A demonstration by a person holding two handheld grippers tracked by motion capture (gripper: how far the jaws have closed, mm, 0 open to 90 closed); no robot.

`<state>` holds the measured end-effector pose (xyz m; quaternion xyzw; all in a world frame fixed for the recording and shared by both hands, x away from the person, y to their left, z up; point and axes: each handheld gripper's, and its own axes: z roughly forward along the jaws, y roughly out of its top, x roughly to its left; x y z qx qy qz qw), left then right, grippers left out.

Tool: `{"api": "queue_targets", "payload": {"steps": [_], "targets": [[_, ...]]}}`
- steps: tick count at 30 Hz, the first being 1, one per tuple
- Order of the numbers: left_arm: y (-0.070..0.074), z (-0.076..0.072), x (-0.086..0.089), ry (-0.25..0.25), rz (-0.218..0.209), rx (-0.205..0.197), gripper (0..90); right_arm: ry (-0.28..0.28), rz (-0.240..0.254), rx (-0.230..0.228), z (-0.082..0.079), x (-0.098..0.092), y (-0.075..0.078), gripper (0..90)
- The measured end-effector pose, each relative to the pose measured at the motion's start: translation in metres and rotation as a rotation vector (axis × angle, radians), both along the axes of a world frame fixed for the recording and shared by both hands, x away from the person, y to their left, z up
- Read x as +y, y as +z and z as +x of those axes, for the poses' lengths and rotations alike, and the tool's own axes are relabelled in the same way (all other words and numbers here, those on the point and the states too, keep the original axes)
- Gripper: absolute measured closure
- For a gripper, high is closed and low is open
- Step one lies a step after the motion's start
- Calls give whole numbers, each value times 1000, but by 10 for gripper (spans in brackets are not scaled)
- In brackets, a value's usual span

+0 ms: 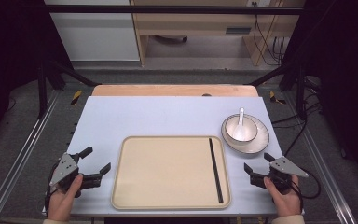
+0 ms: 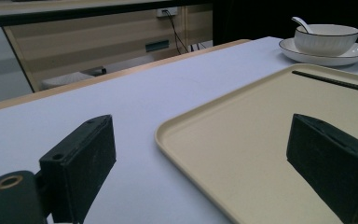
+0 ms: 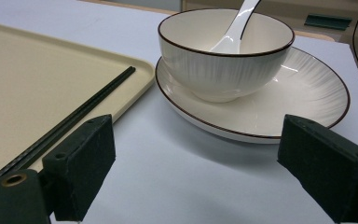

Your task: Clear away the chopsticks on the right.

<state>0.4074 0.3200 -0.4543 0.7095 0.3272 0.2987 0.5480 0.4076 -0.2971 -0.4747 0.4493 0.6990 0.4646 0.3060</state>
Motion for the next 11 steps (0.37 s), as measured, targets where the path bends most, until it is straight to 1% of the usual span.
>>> {"api": "queue_targets", "payload": {"steps": [1, 2, 5, 7, 8, 9, 11], "targets": [[0, 0, 0, 0, 0, 0, 77, 0, 0, 0, 0, 0, 0, 111], [-2, -2, 7, 3, -11, -2, 77, 0, 0, -2, 1, -1, -1, 111], [-5, -4, 15, -5, -13, -13, 77, -4, -4, -6, 1, -2, -1, 106], [-6, -5, 17, 0, -15, -13, 74, -7, 0, -5, 0, -3, -2, 104], [-8, -4, 21, 11, -38, -10, 74, -2, 11, -6, 0, -4, -2, 101], [-8, -4, 21, 11, -38, -10, 74, -6, 18, -5, 1, -3, -2, 99], [-7, -4, 22, 22, -57, -11, 74, 0, 24, -7, 0, -2, -1, 98]]}}
